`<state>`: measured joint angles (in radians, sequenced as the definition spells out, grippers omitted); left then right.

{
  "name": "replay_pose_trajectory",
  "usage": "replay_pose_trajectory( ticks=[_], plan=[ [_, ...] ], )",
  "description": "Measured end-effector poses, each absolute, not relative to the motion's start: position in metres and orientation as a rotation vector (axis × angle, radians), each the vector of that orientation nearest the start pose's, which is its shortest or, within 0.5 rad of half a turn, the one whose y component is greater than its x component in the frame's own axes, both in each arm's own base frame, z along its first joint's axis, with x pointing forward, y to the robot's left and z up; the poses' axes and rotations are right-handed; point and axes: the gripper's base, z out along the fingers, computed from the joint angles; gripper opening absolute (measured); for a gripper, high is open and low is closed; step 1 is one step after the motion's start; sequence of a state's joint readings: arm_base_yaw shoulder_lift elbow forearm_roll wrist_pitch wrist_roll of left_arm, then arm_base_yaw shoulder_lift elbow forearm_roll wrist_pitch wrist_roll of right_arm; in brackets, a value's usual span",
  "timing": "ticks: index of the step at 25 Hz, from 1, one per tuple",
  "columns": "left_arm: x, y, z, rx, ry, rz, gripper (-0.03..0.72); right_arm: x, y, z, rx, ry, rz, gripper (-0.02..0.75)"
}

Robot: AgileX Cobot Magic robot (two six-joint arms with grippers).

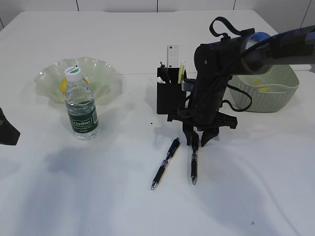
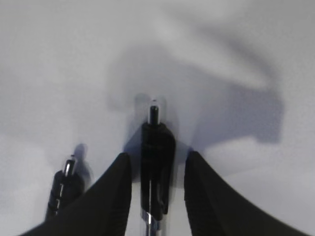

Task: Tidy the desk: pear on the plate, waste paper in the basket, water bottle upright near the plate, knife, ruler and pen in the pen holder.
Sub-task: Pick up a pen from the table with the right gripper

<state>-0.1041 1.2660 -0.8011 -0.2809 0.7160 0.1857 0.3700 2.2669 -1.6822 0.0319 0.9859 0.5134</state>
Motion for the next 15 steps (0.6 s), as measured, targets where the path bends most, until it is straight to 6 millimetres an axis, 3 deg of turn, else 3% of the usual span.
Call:
replay_pose_trajectory(
  ticks=[15],
  plan=[
    [0.2328,-0.0410,0.2532,0.161,2.640,-0.287,0.474,0.4182,0.1648,0.1237,0.249,3.063,0.095,0.215]
  ],
)
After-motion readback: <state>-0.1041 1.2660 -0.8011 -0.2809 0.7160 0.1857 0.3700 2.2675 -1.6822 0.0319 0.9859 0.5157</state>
